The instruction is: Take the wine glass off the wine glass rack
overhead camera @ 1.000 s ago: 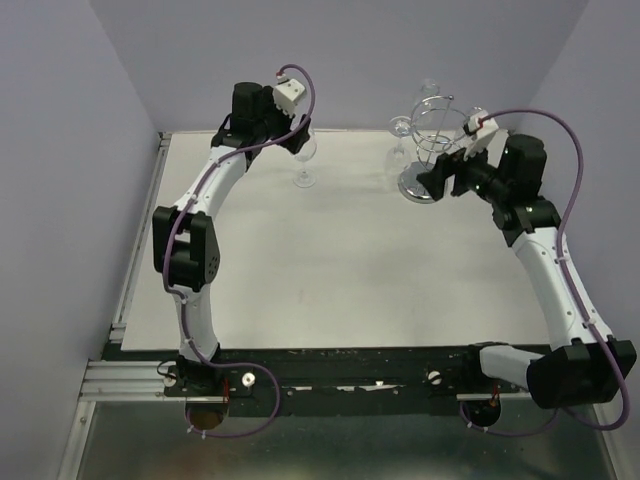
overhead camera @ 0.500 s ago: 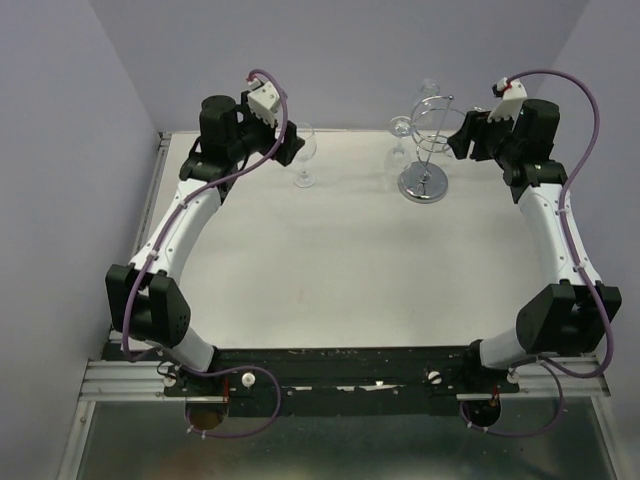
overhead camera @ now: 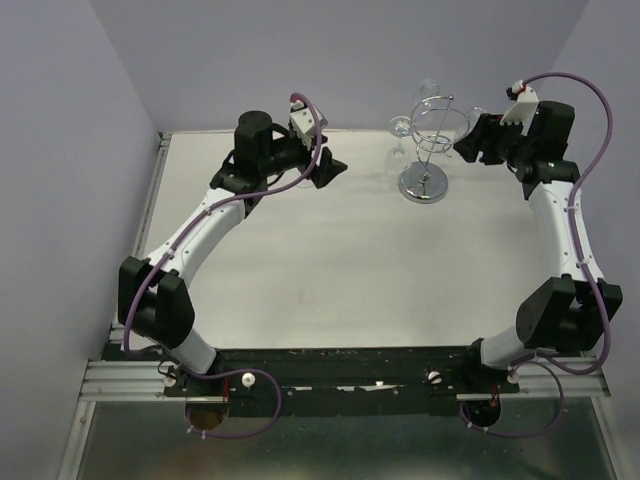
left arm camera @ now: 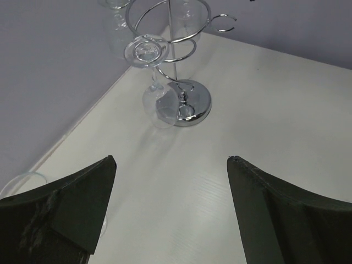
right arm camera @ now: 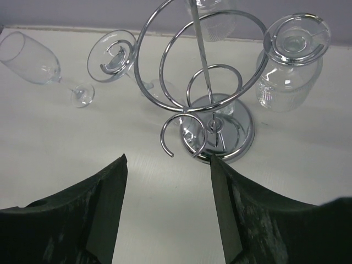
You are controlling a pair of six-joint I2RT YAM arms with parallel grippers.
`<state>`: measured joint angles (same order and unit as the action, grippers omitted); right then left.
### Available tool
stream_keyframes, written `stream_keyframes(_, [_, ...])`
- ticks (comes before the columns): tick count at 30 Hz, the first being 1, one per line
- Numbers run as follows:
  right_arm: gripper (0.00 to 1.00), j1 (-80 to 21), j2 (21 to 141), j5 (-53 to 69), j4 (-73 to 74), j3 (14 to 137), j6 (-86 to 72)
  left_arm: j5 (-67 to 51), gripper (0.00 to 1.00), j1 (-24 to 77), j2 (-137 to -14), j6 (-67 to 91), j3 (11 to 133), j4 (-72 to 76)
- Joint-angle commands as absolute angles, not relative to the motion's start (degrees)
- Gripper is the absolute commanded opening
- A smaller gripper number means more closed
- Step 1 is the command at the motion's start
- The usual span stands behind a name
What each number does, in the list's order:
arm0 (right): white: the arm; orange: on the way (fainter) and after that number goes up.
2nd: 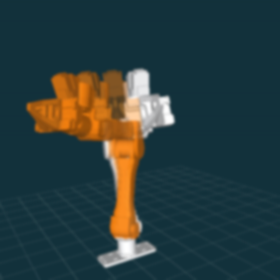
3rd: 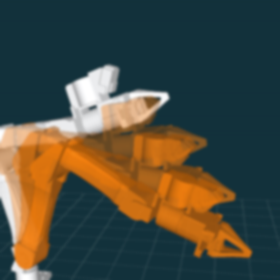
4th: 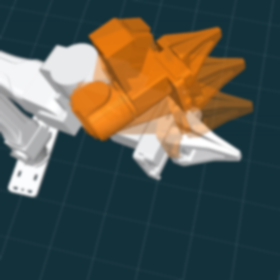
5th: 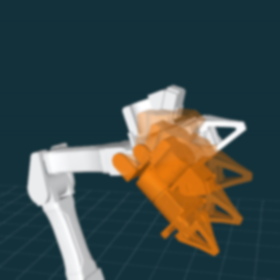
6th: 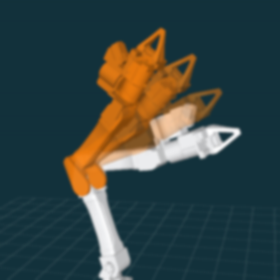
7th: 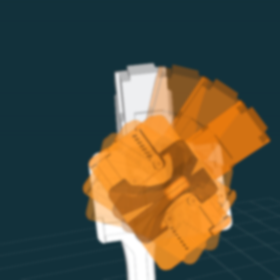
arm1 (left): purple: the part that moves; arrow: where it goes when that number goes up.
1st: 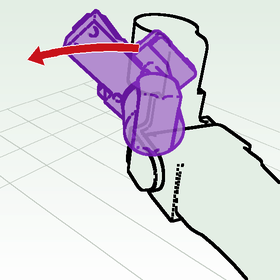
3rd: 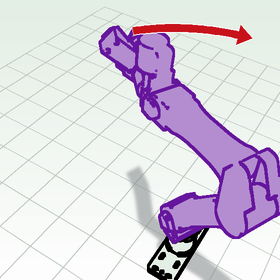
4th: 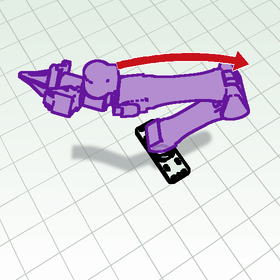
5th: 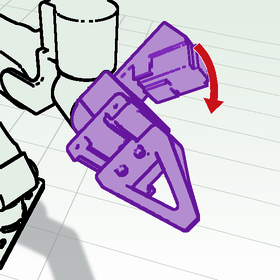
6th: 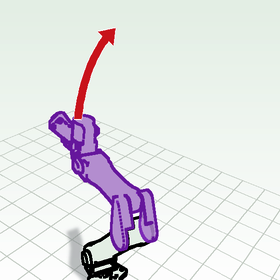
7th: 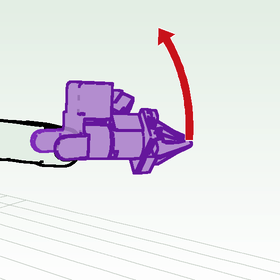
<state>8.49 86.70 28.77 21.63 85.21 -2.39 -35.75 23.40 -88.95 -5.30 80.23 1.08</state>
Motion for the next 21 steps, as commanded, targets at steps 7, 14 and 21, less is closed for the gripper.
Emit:
stream_keyframes(7, [0.65, 9.58, 89.37, 34.88, 28.21, 89.03, 3.44, -41.92, 0.95, 24.43, -97.47, 0.97, 83.94, 14.51])
stream_keyframes(14, [0.59, 11.51, 94.66, 39.73, 28.12, 92.37, -7.2, -38.41, 0.94, 25.84, -99.22, -11.24, 90.96, -4.98])
stream_keyframes(21, [0.61, 13.0, 97.55, 44.63, 27.77, 91.84, -13.52, -34.37, 0.94, 25.84, -100.63, -18.2, 96.05, -16.95])
